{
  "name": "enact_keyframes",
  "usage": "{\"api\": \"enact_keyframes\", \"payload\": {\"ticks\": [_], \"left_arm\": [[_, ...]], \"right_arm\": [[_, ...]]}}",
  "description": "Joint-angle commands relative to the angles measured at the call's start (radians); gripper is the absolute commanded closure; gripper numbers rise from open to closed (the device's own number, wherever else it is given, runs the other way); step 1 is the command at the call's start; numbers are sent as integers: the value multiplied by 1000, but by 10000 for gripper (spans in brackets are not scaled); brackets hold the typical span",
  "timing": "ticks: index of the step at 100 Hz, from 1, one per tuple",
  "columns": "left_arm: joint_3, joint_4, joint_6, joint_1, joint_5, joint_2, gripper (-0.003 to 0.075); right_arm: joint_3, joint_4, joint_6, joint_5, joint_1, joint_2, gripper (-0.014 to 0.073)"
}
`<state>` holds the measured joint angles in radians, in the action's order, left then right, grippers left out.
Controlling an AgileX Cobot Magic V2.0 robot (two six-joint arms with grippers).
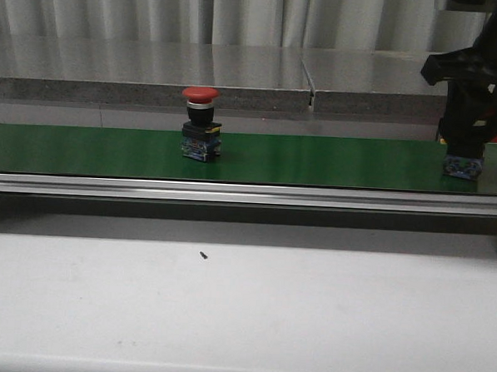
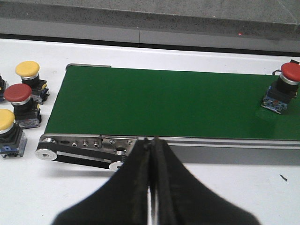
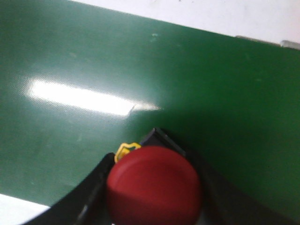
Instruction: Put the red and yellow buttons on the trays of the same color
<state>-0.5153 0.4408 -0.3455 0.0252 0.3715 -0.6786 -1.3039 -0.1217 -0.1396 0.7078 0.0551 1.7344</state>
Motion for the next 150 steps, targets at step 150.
{"api": "enact_keyframes", "payload": {"ticks": [150], "left_arm": [[-27,22,-1,-6,-70,4,739]], "right_arm": [[-643,7,8,149,-405,442,414]]}}
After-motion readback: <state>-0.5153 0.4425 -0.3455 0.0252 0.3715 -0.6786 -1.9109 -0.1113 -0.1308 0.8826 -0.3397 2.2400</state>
